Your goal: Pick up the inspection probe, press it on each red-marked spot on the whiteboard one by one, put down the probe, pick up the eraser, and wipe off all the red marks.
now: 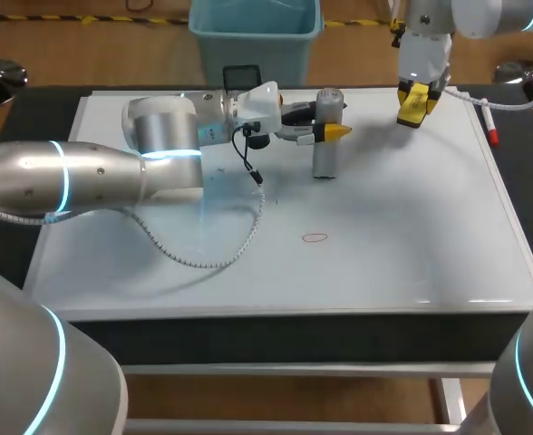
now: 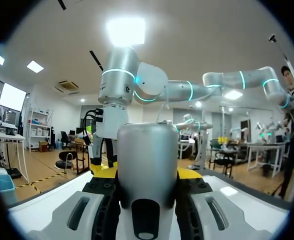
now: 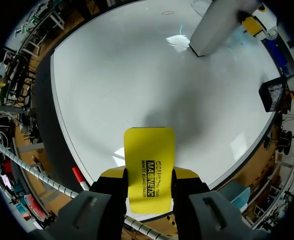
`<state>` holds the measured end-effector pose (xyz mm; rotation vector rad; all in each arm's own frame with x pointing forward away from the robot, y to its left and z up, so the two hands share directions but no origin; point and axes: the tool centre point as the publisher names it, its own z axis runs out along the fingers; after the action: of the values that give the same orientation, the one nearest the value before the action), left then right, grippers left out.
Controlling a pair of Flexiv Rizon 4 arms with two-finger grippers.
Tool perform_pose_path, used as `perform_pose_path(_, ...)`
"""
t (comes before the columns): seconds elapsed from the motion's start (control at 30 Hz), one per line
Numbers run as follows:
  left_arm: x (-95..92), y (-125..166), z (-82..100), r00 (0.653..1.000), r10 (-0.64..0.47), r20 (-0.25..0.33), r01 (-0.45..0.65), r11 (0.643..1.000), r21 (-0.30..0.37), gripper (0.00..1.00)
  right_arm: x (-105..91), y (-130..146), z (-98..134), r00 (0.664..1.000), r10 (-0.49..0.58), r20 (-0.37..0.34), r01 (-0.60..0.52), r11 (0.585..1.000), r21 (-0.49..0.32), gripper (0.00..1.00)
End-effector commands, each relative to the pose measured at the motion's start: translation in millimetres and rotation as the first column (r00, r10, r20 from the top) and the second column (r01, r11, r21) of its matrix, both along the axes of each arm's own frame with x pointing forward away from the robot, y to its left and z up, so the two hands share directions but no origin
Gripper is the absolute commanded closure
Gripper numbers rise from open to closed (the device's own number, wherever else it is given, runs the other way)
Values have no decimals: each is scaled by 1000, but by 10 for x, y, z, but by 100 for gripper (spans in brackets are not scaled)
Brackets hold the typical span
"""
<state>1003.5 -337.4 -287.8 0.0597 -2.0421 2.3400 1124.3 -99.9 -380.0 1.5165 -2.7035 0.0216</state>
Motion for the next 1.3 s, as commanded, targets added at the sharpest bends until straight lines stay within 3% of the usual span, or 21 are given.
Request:
perform_pose_path(0.03, -39, 14, -3, 1000, -1, 2, 1, 999, 32, 100, -1, -3, 16, 1000, 2, 0, -2, 1000, -4, 100)
perform_pose_path(0.97, -77, -5, -23, 1000, -19, -1, 19, 998, 54, 100, -1, -3, 16, 1000, 2, 0, -2, 1000, -4, 100)
perform_pose_path(1.3, -104, 85, 280, 998, -13, 53, 12, 999, 30, 100, -1, -3, 16, 1000, 2, 0, -2, 1000, -4, 100)
